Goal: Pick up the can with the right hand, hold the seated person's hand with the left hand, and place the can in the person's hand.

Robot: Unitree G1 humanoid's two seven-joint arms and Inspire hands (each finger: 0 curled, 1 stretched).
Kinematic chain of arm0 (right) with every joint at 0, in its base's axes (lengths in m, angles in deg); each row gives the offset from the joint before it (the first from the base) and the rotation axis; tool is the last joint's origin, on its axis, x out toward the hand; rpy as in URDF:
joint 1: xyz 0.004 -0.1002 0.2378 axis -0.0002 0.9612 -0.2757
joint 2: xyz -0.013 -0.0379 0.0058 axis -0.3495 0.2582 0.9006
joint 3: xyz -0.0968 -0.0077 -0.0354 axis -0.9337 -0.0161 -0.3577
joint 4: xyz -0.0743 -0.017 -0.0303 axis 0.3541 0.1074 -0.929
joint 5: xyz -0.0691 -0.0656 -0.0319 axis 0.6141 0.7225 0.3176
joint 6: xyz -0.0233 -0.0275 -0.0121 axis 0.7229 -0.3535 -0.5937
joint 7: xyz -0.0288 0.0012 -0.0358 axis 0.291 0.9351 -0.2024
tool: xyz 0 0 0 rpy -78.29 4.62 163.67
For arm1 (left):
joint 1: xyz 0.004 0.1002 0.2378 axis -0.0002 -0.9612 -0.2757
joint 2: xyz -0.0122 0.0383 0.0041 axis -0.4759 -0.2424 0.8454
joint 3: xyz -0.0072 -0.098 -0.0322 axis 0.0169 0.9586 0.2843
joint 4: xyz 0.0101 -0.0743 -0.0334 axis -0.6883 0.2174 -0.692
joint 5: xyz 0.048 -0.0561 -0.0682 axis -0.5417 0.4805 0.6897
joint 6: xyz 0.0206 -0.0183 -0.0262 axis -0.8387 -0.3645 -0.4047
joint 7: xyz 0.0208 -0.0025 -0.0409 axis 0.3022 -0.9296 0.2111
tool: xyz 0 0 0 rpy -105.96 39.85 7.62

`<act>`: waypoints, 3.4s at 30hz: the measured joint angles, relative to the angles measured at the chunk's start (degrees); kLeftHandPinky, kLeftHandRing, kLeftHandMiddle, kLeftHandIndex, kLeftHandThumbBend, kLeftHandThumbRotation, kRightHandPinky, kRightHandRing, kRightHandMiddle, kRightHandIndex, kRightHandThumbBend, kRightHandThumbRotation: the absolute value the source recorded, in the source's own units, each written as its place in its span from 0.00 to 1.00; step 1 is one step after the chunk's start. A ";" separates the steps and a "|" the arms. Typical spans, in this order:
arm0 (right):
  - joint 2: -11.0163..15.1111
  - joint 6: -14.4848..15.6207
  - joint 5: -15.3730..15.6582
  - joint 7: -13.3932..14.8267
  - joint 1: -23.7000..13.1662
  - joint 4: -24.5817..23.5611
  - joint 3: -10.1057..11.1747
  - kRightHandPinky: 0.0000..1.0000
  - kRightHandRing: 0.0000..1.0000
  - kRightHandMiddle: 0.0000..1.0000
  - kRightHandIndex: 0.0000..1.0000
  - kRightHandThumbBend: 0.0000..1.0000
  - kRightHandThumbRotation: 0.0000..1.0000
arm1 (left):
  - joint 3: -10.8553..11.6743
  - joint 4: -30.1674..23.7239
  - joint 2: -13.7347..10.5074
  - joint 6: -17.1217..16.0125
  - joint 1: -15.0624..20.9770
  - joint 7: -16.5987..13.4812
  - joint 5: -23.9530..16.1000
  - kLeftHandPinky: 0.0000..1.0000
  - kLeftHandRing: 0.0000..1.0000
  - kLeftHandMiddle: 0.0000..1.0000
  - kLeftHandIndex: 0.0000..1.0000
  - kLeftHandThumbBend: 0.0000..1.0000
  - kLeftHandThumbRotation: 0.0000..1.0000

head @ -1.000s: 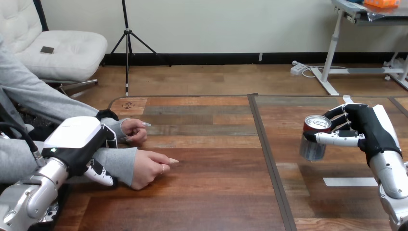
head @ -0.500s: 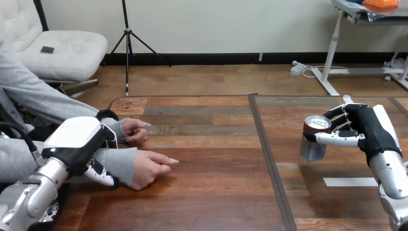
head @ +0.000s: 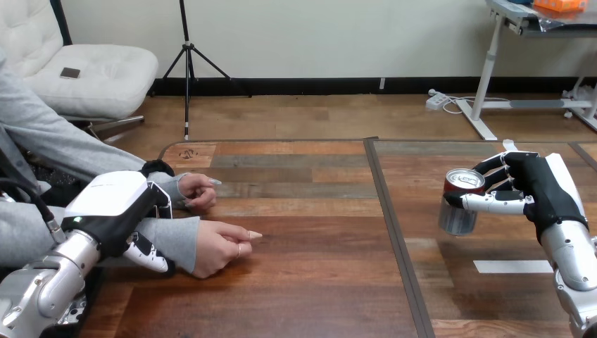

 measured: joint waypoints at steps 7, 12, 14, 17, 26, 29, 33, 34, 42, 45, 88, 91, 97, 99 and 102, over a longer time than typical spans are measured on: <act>0.00 0.00 0.00 0.00 0.00 0.00 0.00 0.36 0.39 0.44 0.46 0.77 0.00 | 0.34 -0.28 -0.26 -0.95 -0.18 0.59 0.45 0.16 0.22 0.29 0.29 0.70 0.00; 0.00 -0.02 0.00 -0.01 0.00 0.00 0.00 0.36 0.39 0.43 0.46 0.77 0.00 | 0.85 -1.04 -0.37 -1.01 -0.46 1.43 1.12 0.16 0.22 0.29 0.29 0.67 0.00; 0.00 -0.04 0.00 -0.02 0.00 0.00 0.00 0.36 0.39 0.43 0.45 0.77 0.00 | 1.04 -1.46 -0.45 -1.03 -0.65 1.53 1.24 0.16 0.22 0.29 0.29 0.67 0.00; 0.00 -0.14 0.00 -0.04 0.00 0.00 0.00 0.35 0.38 0.42 0.45 0.77 0.00 | 1.23 -1.83 -0.55 -1.22 -0.82 1.53 1.56 0.16 0.22 0.29 0.29 0.67 0.00; 0.00 -0.36 -0.02 -0.09 0.00 0.00 0.00 0.35 0.38 0.42 0.45 0.77 0.00 | 2.23 -3.40 -1.01 -2.77 -1.59 1.11 2.23 0.14 0.20 0.26 0.27 0.69 0.00; 0.00 -0.35 -0.02 -0.11 0.00 0.00 0.00 0.35 0.38 0.42 0.45 0.77 0.00 | 2.73 -4.01 -1.06 -3.21 -1.76 1.11 2.52 0.14 0.19 0.26 0.27 0.68 0.00; -0.01 -0.35 -0.02 -0.11 0.00 0.00 0.00 0.34 0.38 0.42 0.46 0.77 0.00 | 3.38 -5.27 -1.05 -3.17 -2.05 1.23 3.12 0.13 0.19 0.25 0.27 0.69 0.00; -0.01 -0.35 -0.02 -0.11 0.00 0.00 0.00 0.34 0.38 0.42 0.46 0.77 0.00 | 3.58 -5.60 -1.05 -3.15 -2.13 1.28 3.25 0.13 0.19 0.25 0.26 0.69 0.00; -0.02 -0.34 -0.04 -0.12 0.00 0.00 0.00 0.34 0.38 0.43 0.46 0.77 0.00 | 4.71 -8.17 -1.05 -2.88 -2.32 1.91 4.61 0.13 0.18 0.24 0.25 0.70 0.00; -0.02 -0.34 -0.04 -0.12 0.00 0.00 0.00 0.36 0.39 0.43 0.46 0.77 0.00 | 5.14 -9.10 -1.05 -2.83 -2.33 2.17 4.75 0.13 0.18 0.24 0.25 0.70 0.00; -1.12 -0.34 -2.14 -0.93 -0.01 -2.59 0.20 0.36 0.38 0.42 0.44 0.78 0.00 | 6.31 -13.91 -0.75 -2.75 -2.86 4.93 6.50 0.16 0.20 0.26 0.27 0.78 0.00; -1.35 -0.34 -2.19 -1.11 -0.01 -3.23 0.19 0.35 0.37 0.41 0.44 0.79 0.00 | 6.31 -14.10 -0.63 -2.55 -2.86 5.03 6.60 0.16 0.20 0.26 0.26 0.78 0.00; -2.07 -0.38 -2.14 -1.07 -0.22 -3.73 0.16 0.35 0.37 0.41 0.44 0.79 0.00 | 6.31 -14.42 -0.24 -2.20 -2.86 5.03 6.60 0.15 0.20 0.26 0.26 0.77 0.00; -2.28 -0.44 -2.04 -1.06 -0.23 -3.77 0.07 0.35 0.37 0.41 0.44 0.79 0.00 | 6.31 -14.53 -0.08 -2.09 -2.86 5.03 6.60 0.15 0.20 0.26 0.26 0.77 0.00; -2.58 -0.46 -1.92 -1.05 -0.24 -3.80 -0.08 0.35 0.37 0.41 0.44 0.79 0.00 | 6.31 -14.68 0.16 -1.92 -2.86 5.03 6.60 0.16 0.20 0.26 0.26 0.77 0.00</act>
